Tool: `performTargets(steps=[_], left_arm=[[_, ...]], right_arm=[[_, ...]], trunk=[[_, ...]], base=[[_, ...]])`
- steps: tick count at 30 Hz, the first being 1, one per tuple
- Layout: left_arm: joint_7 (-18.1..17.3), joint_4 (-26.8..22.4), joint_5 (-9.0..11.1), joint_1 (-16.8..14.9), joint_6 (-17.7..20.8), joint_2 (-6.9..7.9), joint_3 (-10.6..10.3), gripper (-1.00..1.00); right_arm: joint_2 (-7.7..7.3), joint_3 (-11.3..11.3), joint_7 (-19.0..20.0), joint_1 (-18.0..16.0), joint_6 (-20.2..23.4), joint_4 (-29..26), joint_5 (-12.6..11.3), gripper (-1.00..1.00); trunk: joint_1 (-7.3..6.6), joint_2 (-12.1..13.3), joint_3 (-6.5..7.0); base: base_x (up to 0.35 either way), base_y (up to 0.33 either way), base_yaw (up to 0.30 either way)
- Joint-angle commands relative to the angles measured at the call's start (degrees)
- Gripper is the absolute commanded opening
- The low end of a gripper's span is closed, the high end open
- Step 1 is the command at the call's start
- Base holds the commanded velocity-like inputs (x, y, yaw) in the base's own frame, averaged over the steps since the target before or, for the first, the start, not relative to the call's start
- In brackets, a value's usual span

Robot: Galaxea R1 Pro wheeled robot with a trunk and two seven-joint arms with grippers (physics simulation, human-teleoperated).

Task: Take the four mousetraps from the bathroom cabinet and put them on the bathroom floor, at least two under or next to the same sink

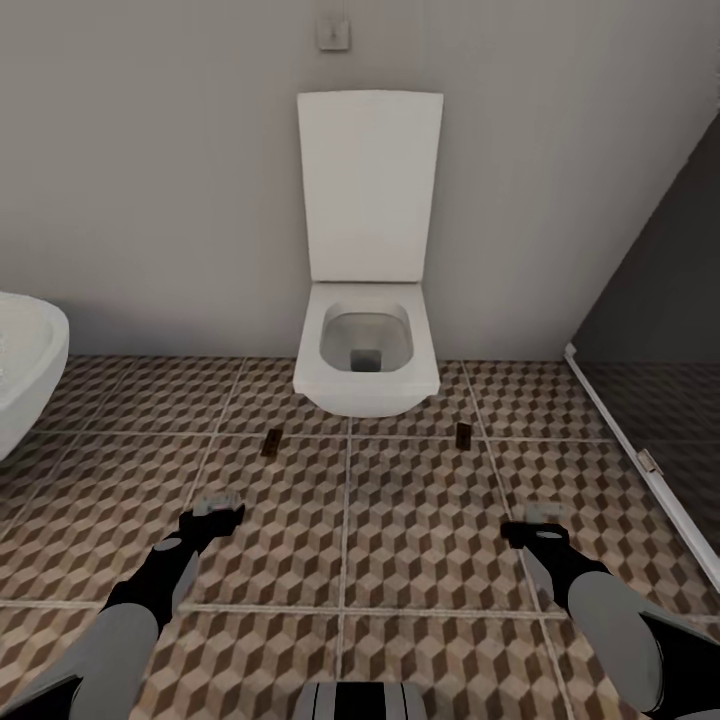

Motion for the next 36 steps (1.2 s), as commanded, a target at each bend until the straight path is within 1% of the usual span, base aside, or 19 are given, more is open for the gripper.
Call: performTargets(steps=[1, 12, 24, 36], left_arm=[[-0.4, 0.0, -0.6, 0.0, -0.1, -0.05, 0.5, 1.0], [-0.4, 0.0, -0.5, 0.0, -0.1, -0.05, 0.5, 1.0], [-0.4, 0.1, -0.5, 0.0, -0.3, -0.14, 0.5, 1.0], [-0.4, 0.1, -0.5, -0.1, -0.3, -0.02, 0.5, 1.0]], right_arm=[[0.02, -0.3, -0.1, 0.0, 0.3, 0.0, 0.6, 1.0], [0.17, -0.2, 0.1, 0.0, 0.1, -0.2, 0.8, 1.0], [0.33, -0.1, 0.1, 0.0, -2.3, -0.7, 1.3, 1.0], [0.42, -0.1, 0.1, 0.0, -2.6, -0.7, 1.4, 1.0]], trunk=[[-0.03, 0.0, 0.19], [-0.32, 0.1, 2.63], [-0.63, 0.3, 5.29], [-0.94, 0.5, 7.94]], base=[[0.0, 0.0, 0.0], [0.0, 0.0, 0.0], [0.0, 0.0, 0.0], [0.0, 0.0, 0.0]])
